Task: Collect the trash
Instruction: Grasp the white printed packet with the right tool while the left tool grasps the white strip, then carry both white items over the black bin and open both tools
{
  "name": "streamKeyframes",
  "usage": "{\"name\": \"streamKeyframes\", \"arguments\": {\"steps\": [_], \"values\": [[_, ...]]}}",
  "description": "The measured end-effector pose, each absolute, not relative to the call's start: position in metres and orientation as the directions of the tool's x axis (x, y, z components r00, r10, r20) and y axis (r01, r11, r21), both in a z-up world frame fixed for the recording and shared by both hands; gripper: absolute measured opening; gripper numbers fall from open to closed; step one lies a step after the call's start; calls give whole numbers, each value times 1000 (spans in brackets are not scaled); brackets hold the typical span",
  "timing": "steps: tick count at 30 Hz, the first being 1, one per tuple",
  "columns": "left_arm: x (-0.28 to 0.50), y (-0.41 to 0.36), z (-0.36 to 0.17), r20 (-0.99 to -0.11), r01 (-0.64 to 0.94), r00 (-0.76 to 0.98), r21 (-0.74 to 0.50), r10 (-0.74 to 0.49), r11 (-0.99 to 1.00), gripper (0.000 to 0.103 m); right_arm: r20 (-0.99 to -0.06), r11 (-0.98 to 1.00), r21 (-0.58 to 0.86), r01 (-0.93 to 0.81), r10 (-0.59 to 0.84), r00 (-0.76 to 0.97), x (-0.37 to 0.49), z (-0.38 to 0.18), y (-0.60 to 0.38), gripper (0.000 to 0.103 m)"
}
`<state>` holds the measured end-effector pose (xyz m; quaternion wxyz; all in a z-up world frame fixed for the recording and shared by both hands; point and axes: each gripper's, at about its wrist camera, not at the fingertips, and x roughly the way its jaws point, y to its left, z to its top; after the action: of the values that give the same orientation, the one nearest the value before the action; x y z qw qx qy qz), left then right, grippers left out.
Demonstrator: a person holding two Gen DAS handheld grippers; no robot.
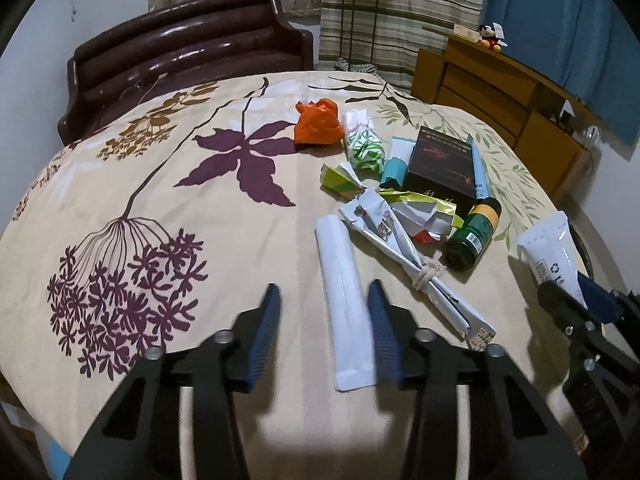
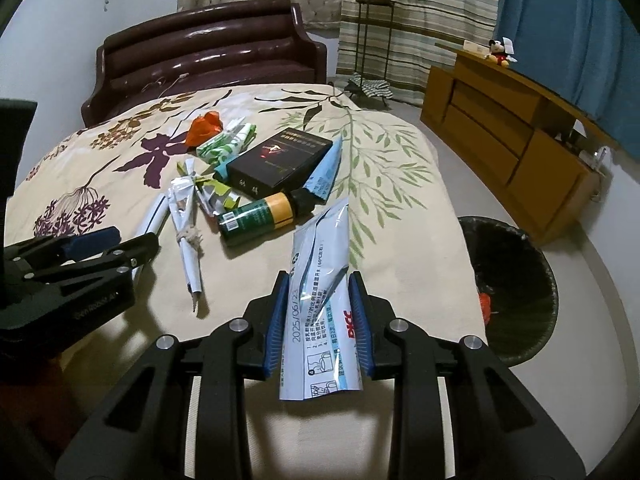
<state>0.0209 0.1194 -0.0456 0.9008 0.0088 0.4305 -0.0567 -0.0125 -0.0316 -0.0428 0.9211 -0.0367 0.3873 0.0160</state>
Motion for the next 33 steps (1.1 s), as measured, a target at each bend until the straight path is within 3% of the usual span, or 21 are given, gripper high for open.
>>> {"name": "streamKeyframes", "arguments": {"steps": [5, 22, 33], "values": [[19, 117, -46, -767, 133, 634, -23, -103, 991, 19, -713, 998, -50, -50, -1, 701, -11, -42, -35, 29], [5, 122, -19, -706, 141, 690, -88, -161, 986, 17, -705, 999, -38, -38, 0, 710, -8, -41, -44, 29], [12, 74, 1, -668, 239, 699, -115, -253, 964, 17, -668, 999, -48, 27, -52, 743, -5, -25, -84, 29]]}}
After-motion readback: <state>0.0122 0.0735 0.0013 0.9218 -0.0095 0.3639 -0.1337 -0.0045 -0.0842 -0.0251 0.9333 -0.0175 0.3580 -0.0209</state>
